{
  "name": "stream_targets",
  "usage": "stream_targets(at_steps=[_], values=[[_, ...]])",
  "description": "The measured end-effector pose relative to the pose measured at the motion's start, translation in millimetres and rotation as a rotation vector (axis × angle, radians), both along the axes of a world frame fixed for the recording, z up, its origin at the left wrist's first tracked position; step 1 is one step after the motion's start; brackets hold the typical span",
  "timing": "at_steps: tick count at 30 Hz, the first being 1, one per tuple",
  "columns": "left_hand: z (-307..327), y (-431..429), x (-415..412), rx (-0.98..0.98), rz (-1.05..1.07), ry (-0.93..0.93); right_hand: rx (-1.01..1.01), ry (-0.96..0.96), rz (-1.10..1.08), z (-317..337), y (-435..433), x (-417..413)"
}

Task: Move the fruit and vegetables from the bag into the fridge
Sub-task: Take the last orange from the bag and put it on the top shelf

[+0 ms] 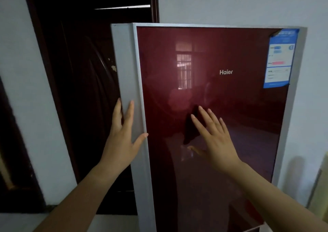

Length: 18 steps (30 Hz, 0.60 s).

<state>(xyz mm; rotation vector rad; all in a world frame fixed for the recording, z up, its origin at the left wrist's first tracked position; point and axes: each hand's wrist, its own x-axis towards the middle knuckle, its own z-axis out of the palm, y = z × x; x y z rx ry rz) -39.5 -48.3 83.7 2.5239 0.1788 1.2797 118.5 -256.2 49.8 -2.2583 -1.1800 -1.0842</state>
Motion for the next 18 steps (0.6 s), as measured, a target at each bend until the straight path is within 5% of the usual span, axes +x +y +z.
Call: stream_targets(at_steps=[9, 18], values=[[-4.8, 11.2, 51.6, 0.376, 0.252, 0.101, -0.032, -0.05, 0.025, -0.1, 20.5, 45.5], [-14.7, 16.1, 99.6, 0.383, 0.264, 0.142, 0.025, 0.009, -0.094, 5.5, 30.2, 63.5]])
